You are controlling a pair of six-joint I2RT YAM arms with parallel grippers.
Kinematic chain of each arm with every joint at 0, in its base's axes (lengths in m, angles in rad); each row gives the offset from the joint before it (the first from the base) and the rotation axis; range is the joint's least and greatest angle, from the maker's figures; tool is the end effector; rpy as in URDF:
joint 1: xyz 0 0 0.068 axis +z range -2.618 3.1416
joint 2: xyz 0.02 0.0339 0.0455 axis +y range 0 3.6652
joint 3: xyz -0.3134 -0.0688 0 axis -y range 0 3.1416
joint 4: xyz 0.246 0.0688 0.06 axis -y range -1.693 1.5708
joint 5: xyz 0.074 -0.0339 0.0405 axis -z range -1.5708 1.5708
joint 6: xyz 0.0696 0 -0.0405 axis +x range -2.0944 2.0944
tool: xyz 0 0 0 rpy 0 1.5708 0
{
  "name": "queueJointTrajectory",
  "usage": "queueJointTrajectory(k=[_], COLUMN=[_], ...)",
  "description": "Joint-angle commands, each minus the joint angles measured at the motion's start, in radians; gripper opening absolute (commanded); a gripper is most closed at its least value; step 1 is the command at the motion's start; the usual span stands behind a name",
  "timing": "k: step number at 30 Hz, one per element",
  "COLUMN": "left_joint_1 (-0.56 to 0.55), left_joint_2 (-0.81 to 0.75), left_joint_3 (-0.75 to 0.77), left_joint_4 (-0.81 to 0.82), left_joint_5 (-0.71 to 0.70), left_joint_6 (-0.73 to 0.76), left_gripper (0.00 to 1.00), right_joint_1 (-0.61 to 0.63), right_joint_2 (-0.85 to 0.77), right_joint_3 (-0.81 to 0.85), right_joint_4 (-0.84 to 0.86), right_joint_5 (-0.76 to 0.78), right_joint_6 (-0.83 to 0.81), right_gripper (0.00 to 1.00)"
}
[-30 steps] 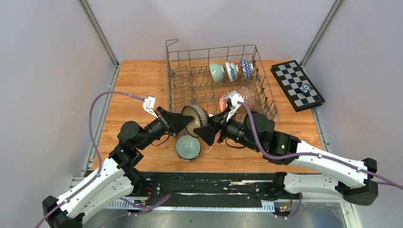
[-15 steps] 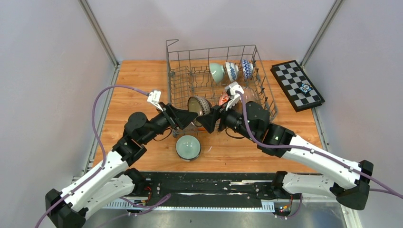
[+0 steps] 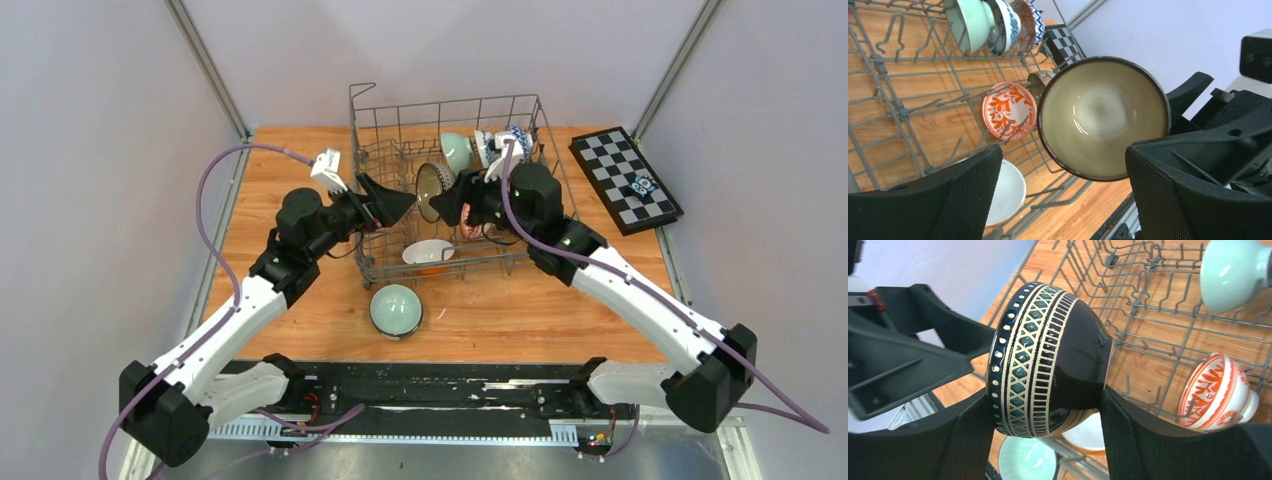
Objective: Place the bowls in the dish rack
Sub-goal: Place the bowl in the dish rack.
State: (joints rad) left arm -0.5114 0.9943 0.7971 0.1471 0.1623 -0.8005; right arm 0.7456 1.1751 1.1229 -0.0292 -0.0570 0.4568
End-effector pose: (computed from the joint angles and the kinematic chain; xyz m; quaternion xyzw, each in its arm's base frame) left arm 0.2079 -0.1295 0.3797 -0.0487 0.7227 -0.4655 0.5085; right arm 0.2111 0.2003 0.4381 -0.1249 0.7246 0.4005 0.5468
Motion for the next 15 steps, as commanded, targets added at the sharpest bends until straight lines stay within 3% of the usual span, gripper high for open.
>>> queueJointTrajectory(k=[1, 8, 15], left_joint_1=[0.050, 0.082, 0.082], left_joint_2=[0.073, 0.119, 0.036], left_joint_3=[0.071, 0.113, 0.130], left_joint_4=[-0.039, -0.158, -0.407], left_joint_5=[0.051, 0.123, 0.126], left_joint_6=[0.035, 0.069, 0.216], left_gripper=[0.94, 0.94, 0.94], right_joint_1=[-0.089, -0.137, -0.136], right_joint_2=[0.075, 0.212, 0.319], right_joint_3=[0.081, 0.142, 0.198], right_joint_4=[0.099, 0.075, 0.001], right_joint_5=[-0.076, -0.022, 0.106], right_joint_6=[0.007, -0.091, -0.202], right_gripper=[0.02, 0.02, 0.02])
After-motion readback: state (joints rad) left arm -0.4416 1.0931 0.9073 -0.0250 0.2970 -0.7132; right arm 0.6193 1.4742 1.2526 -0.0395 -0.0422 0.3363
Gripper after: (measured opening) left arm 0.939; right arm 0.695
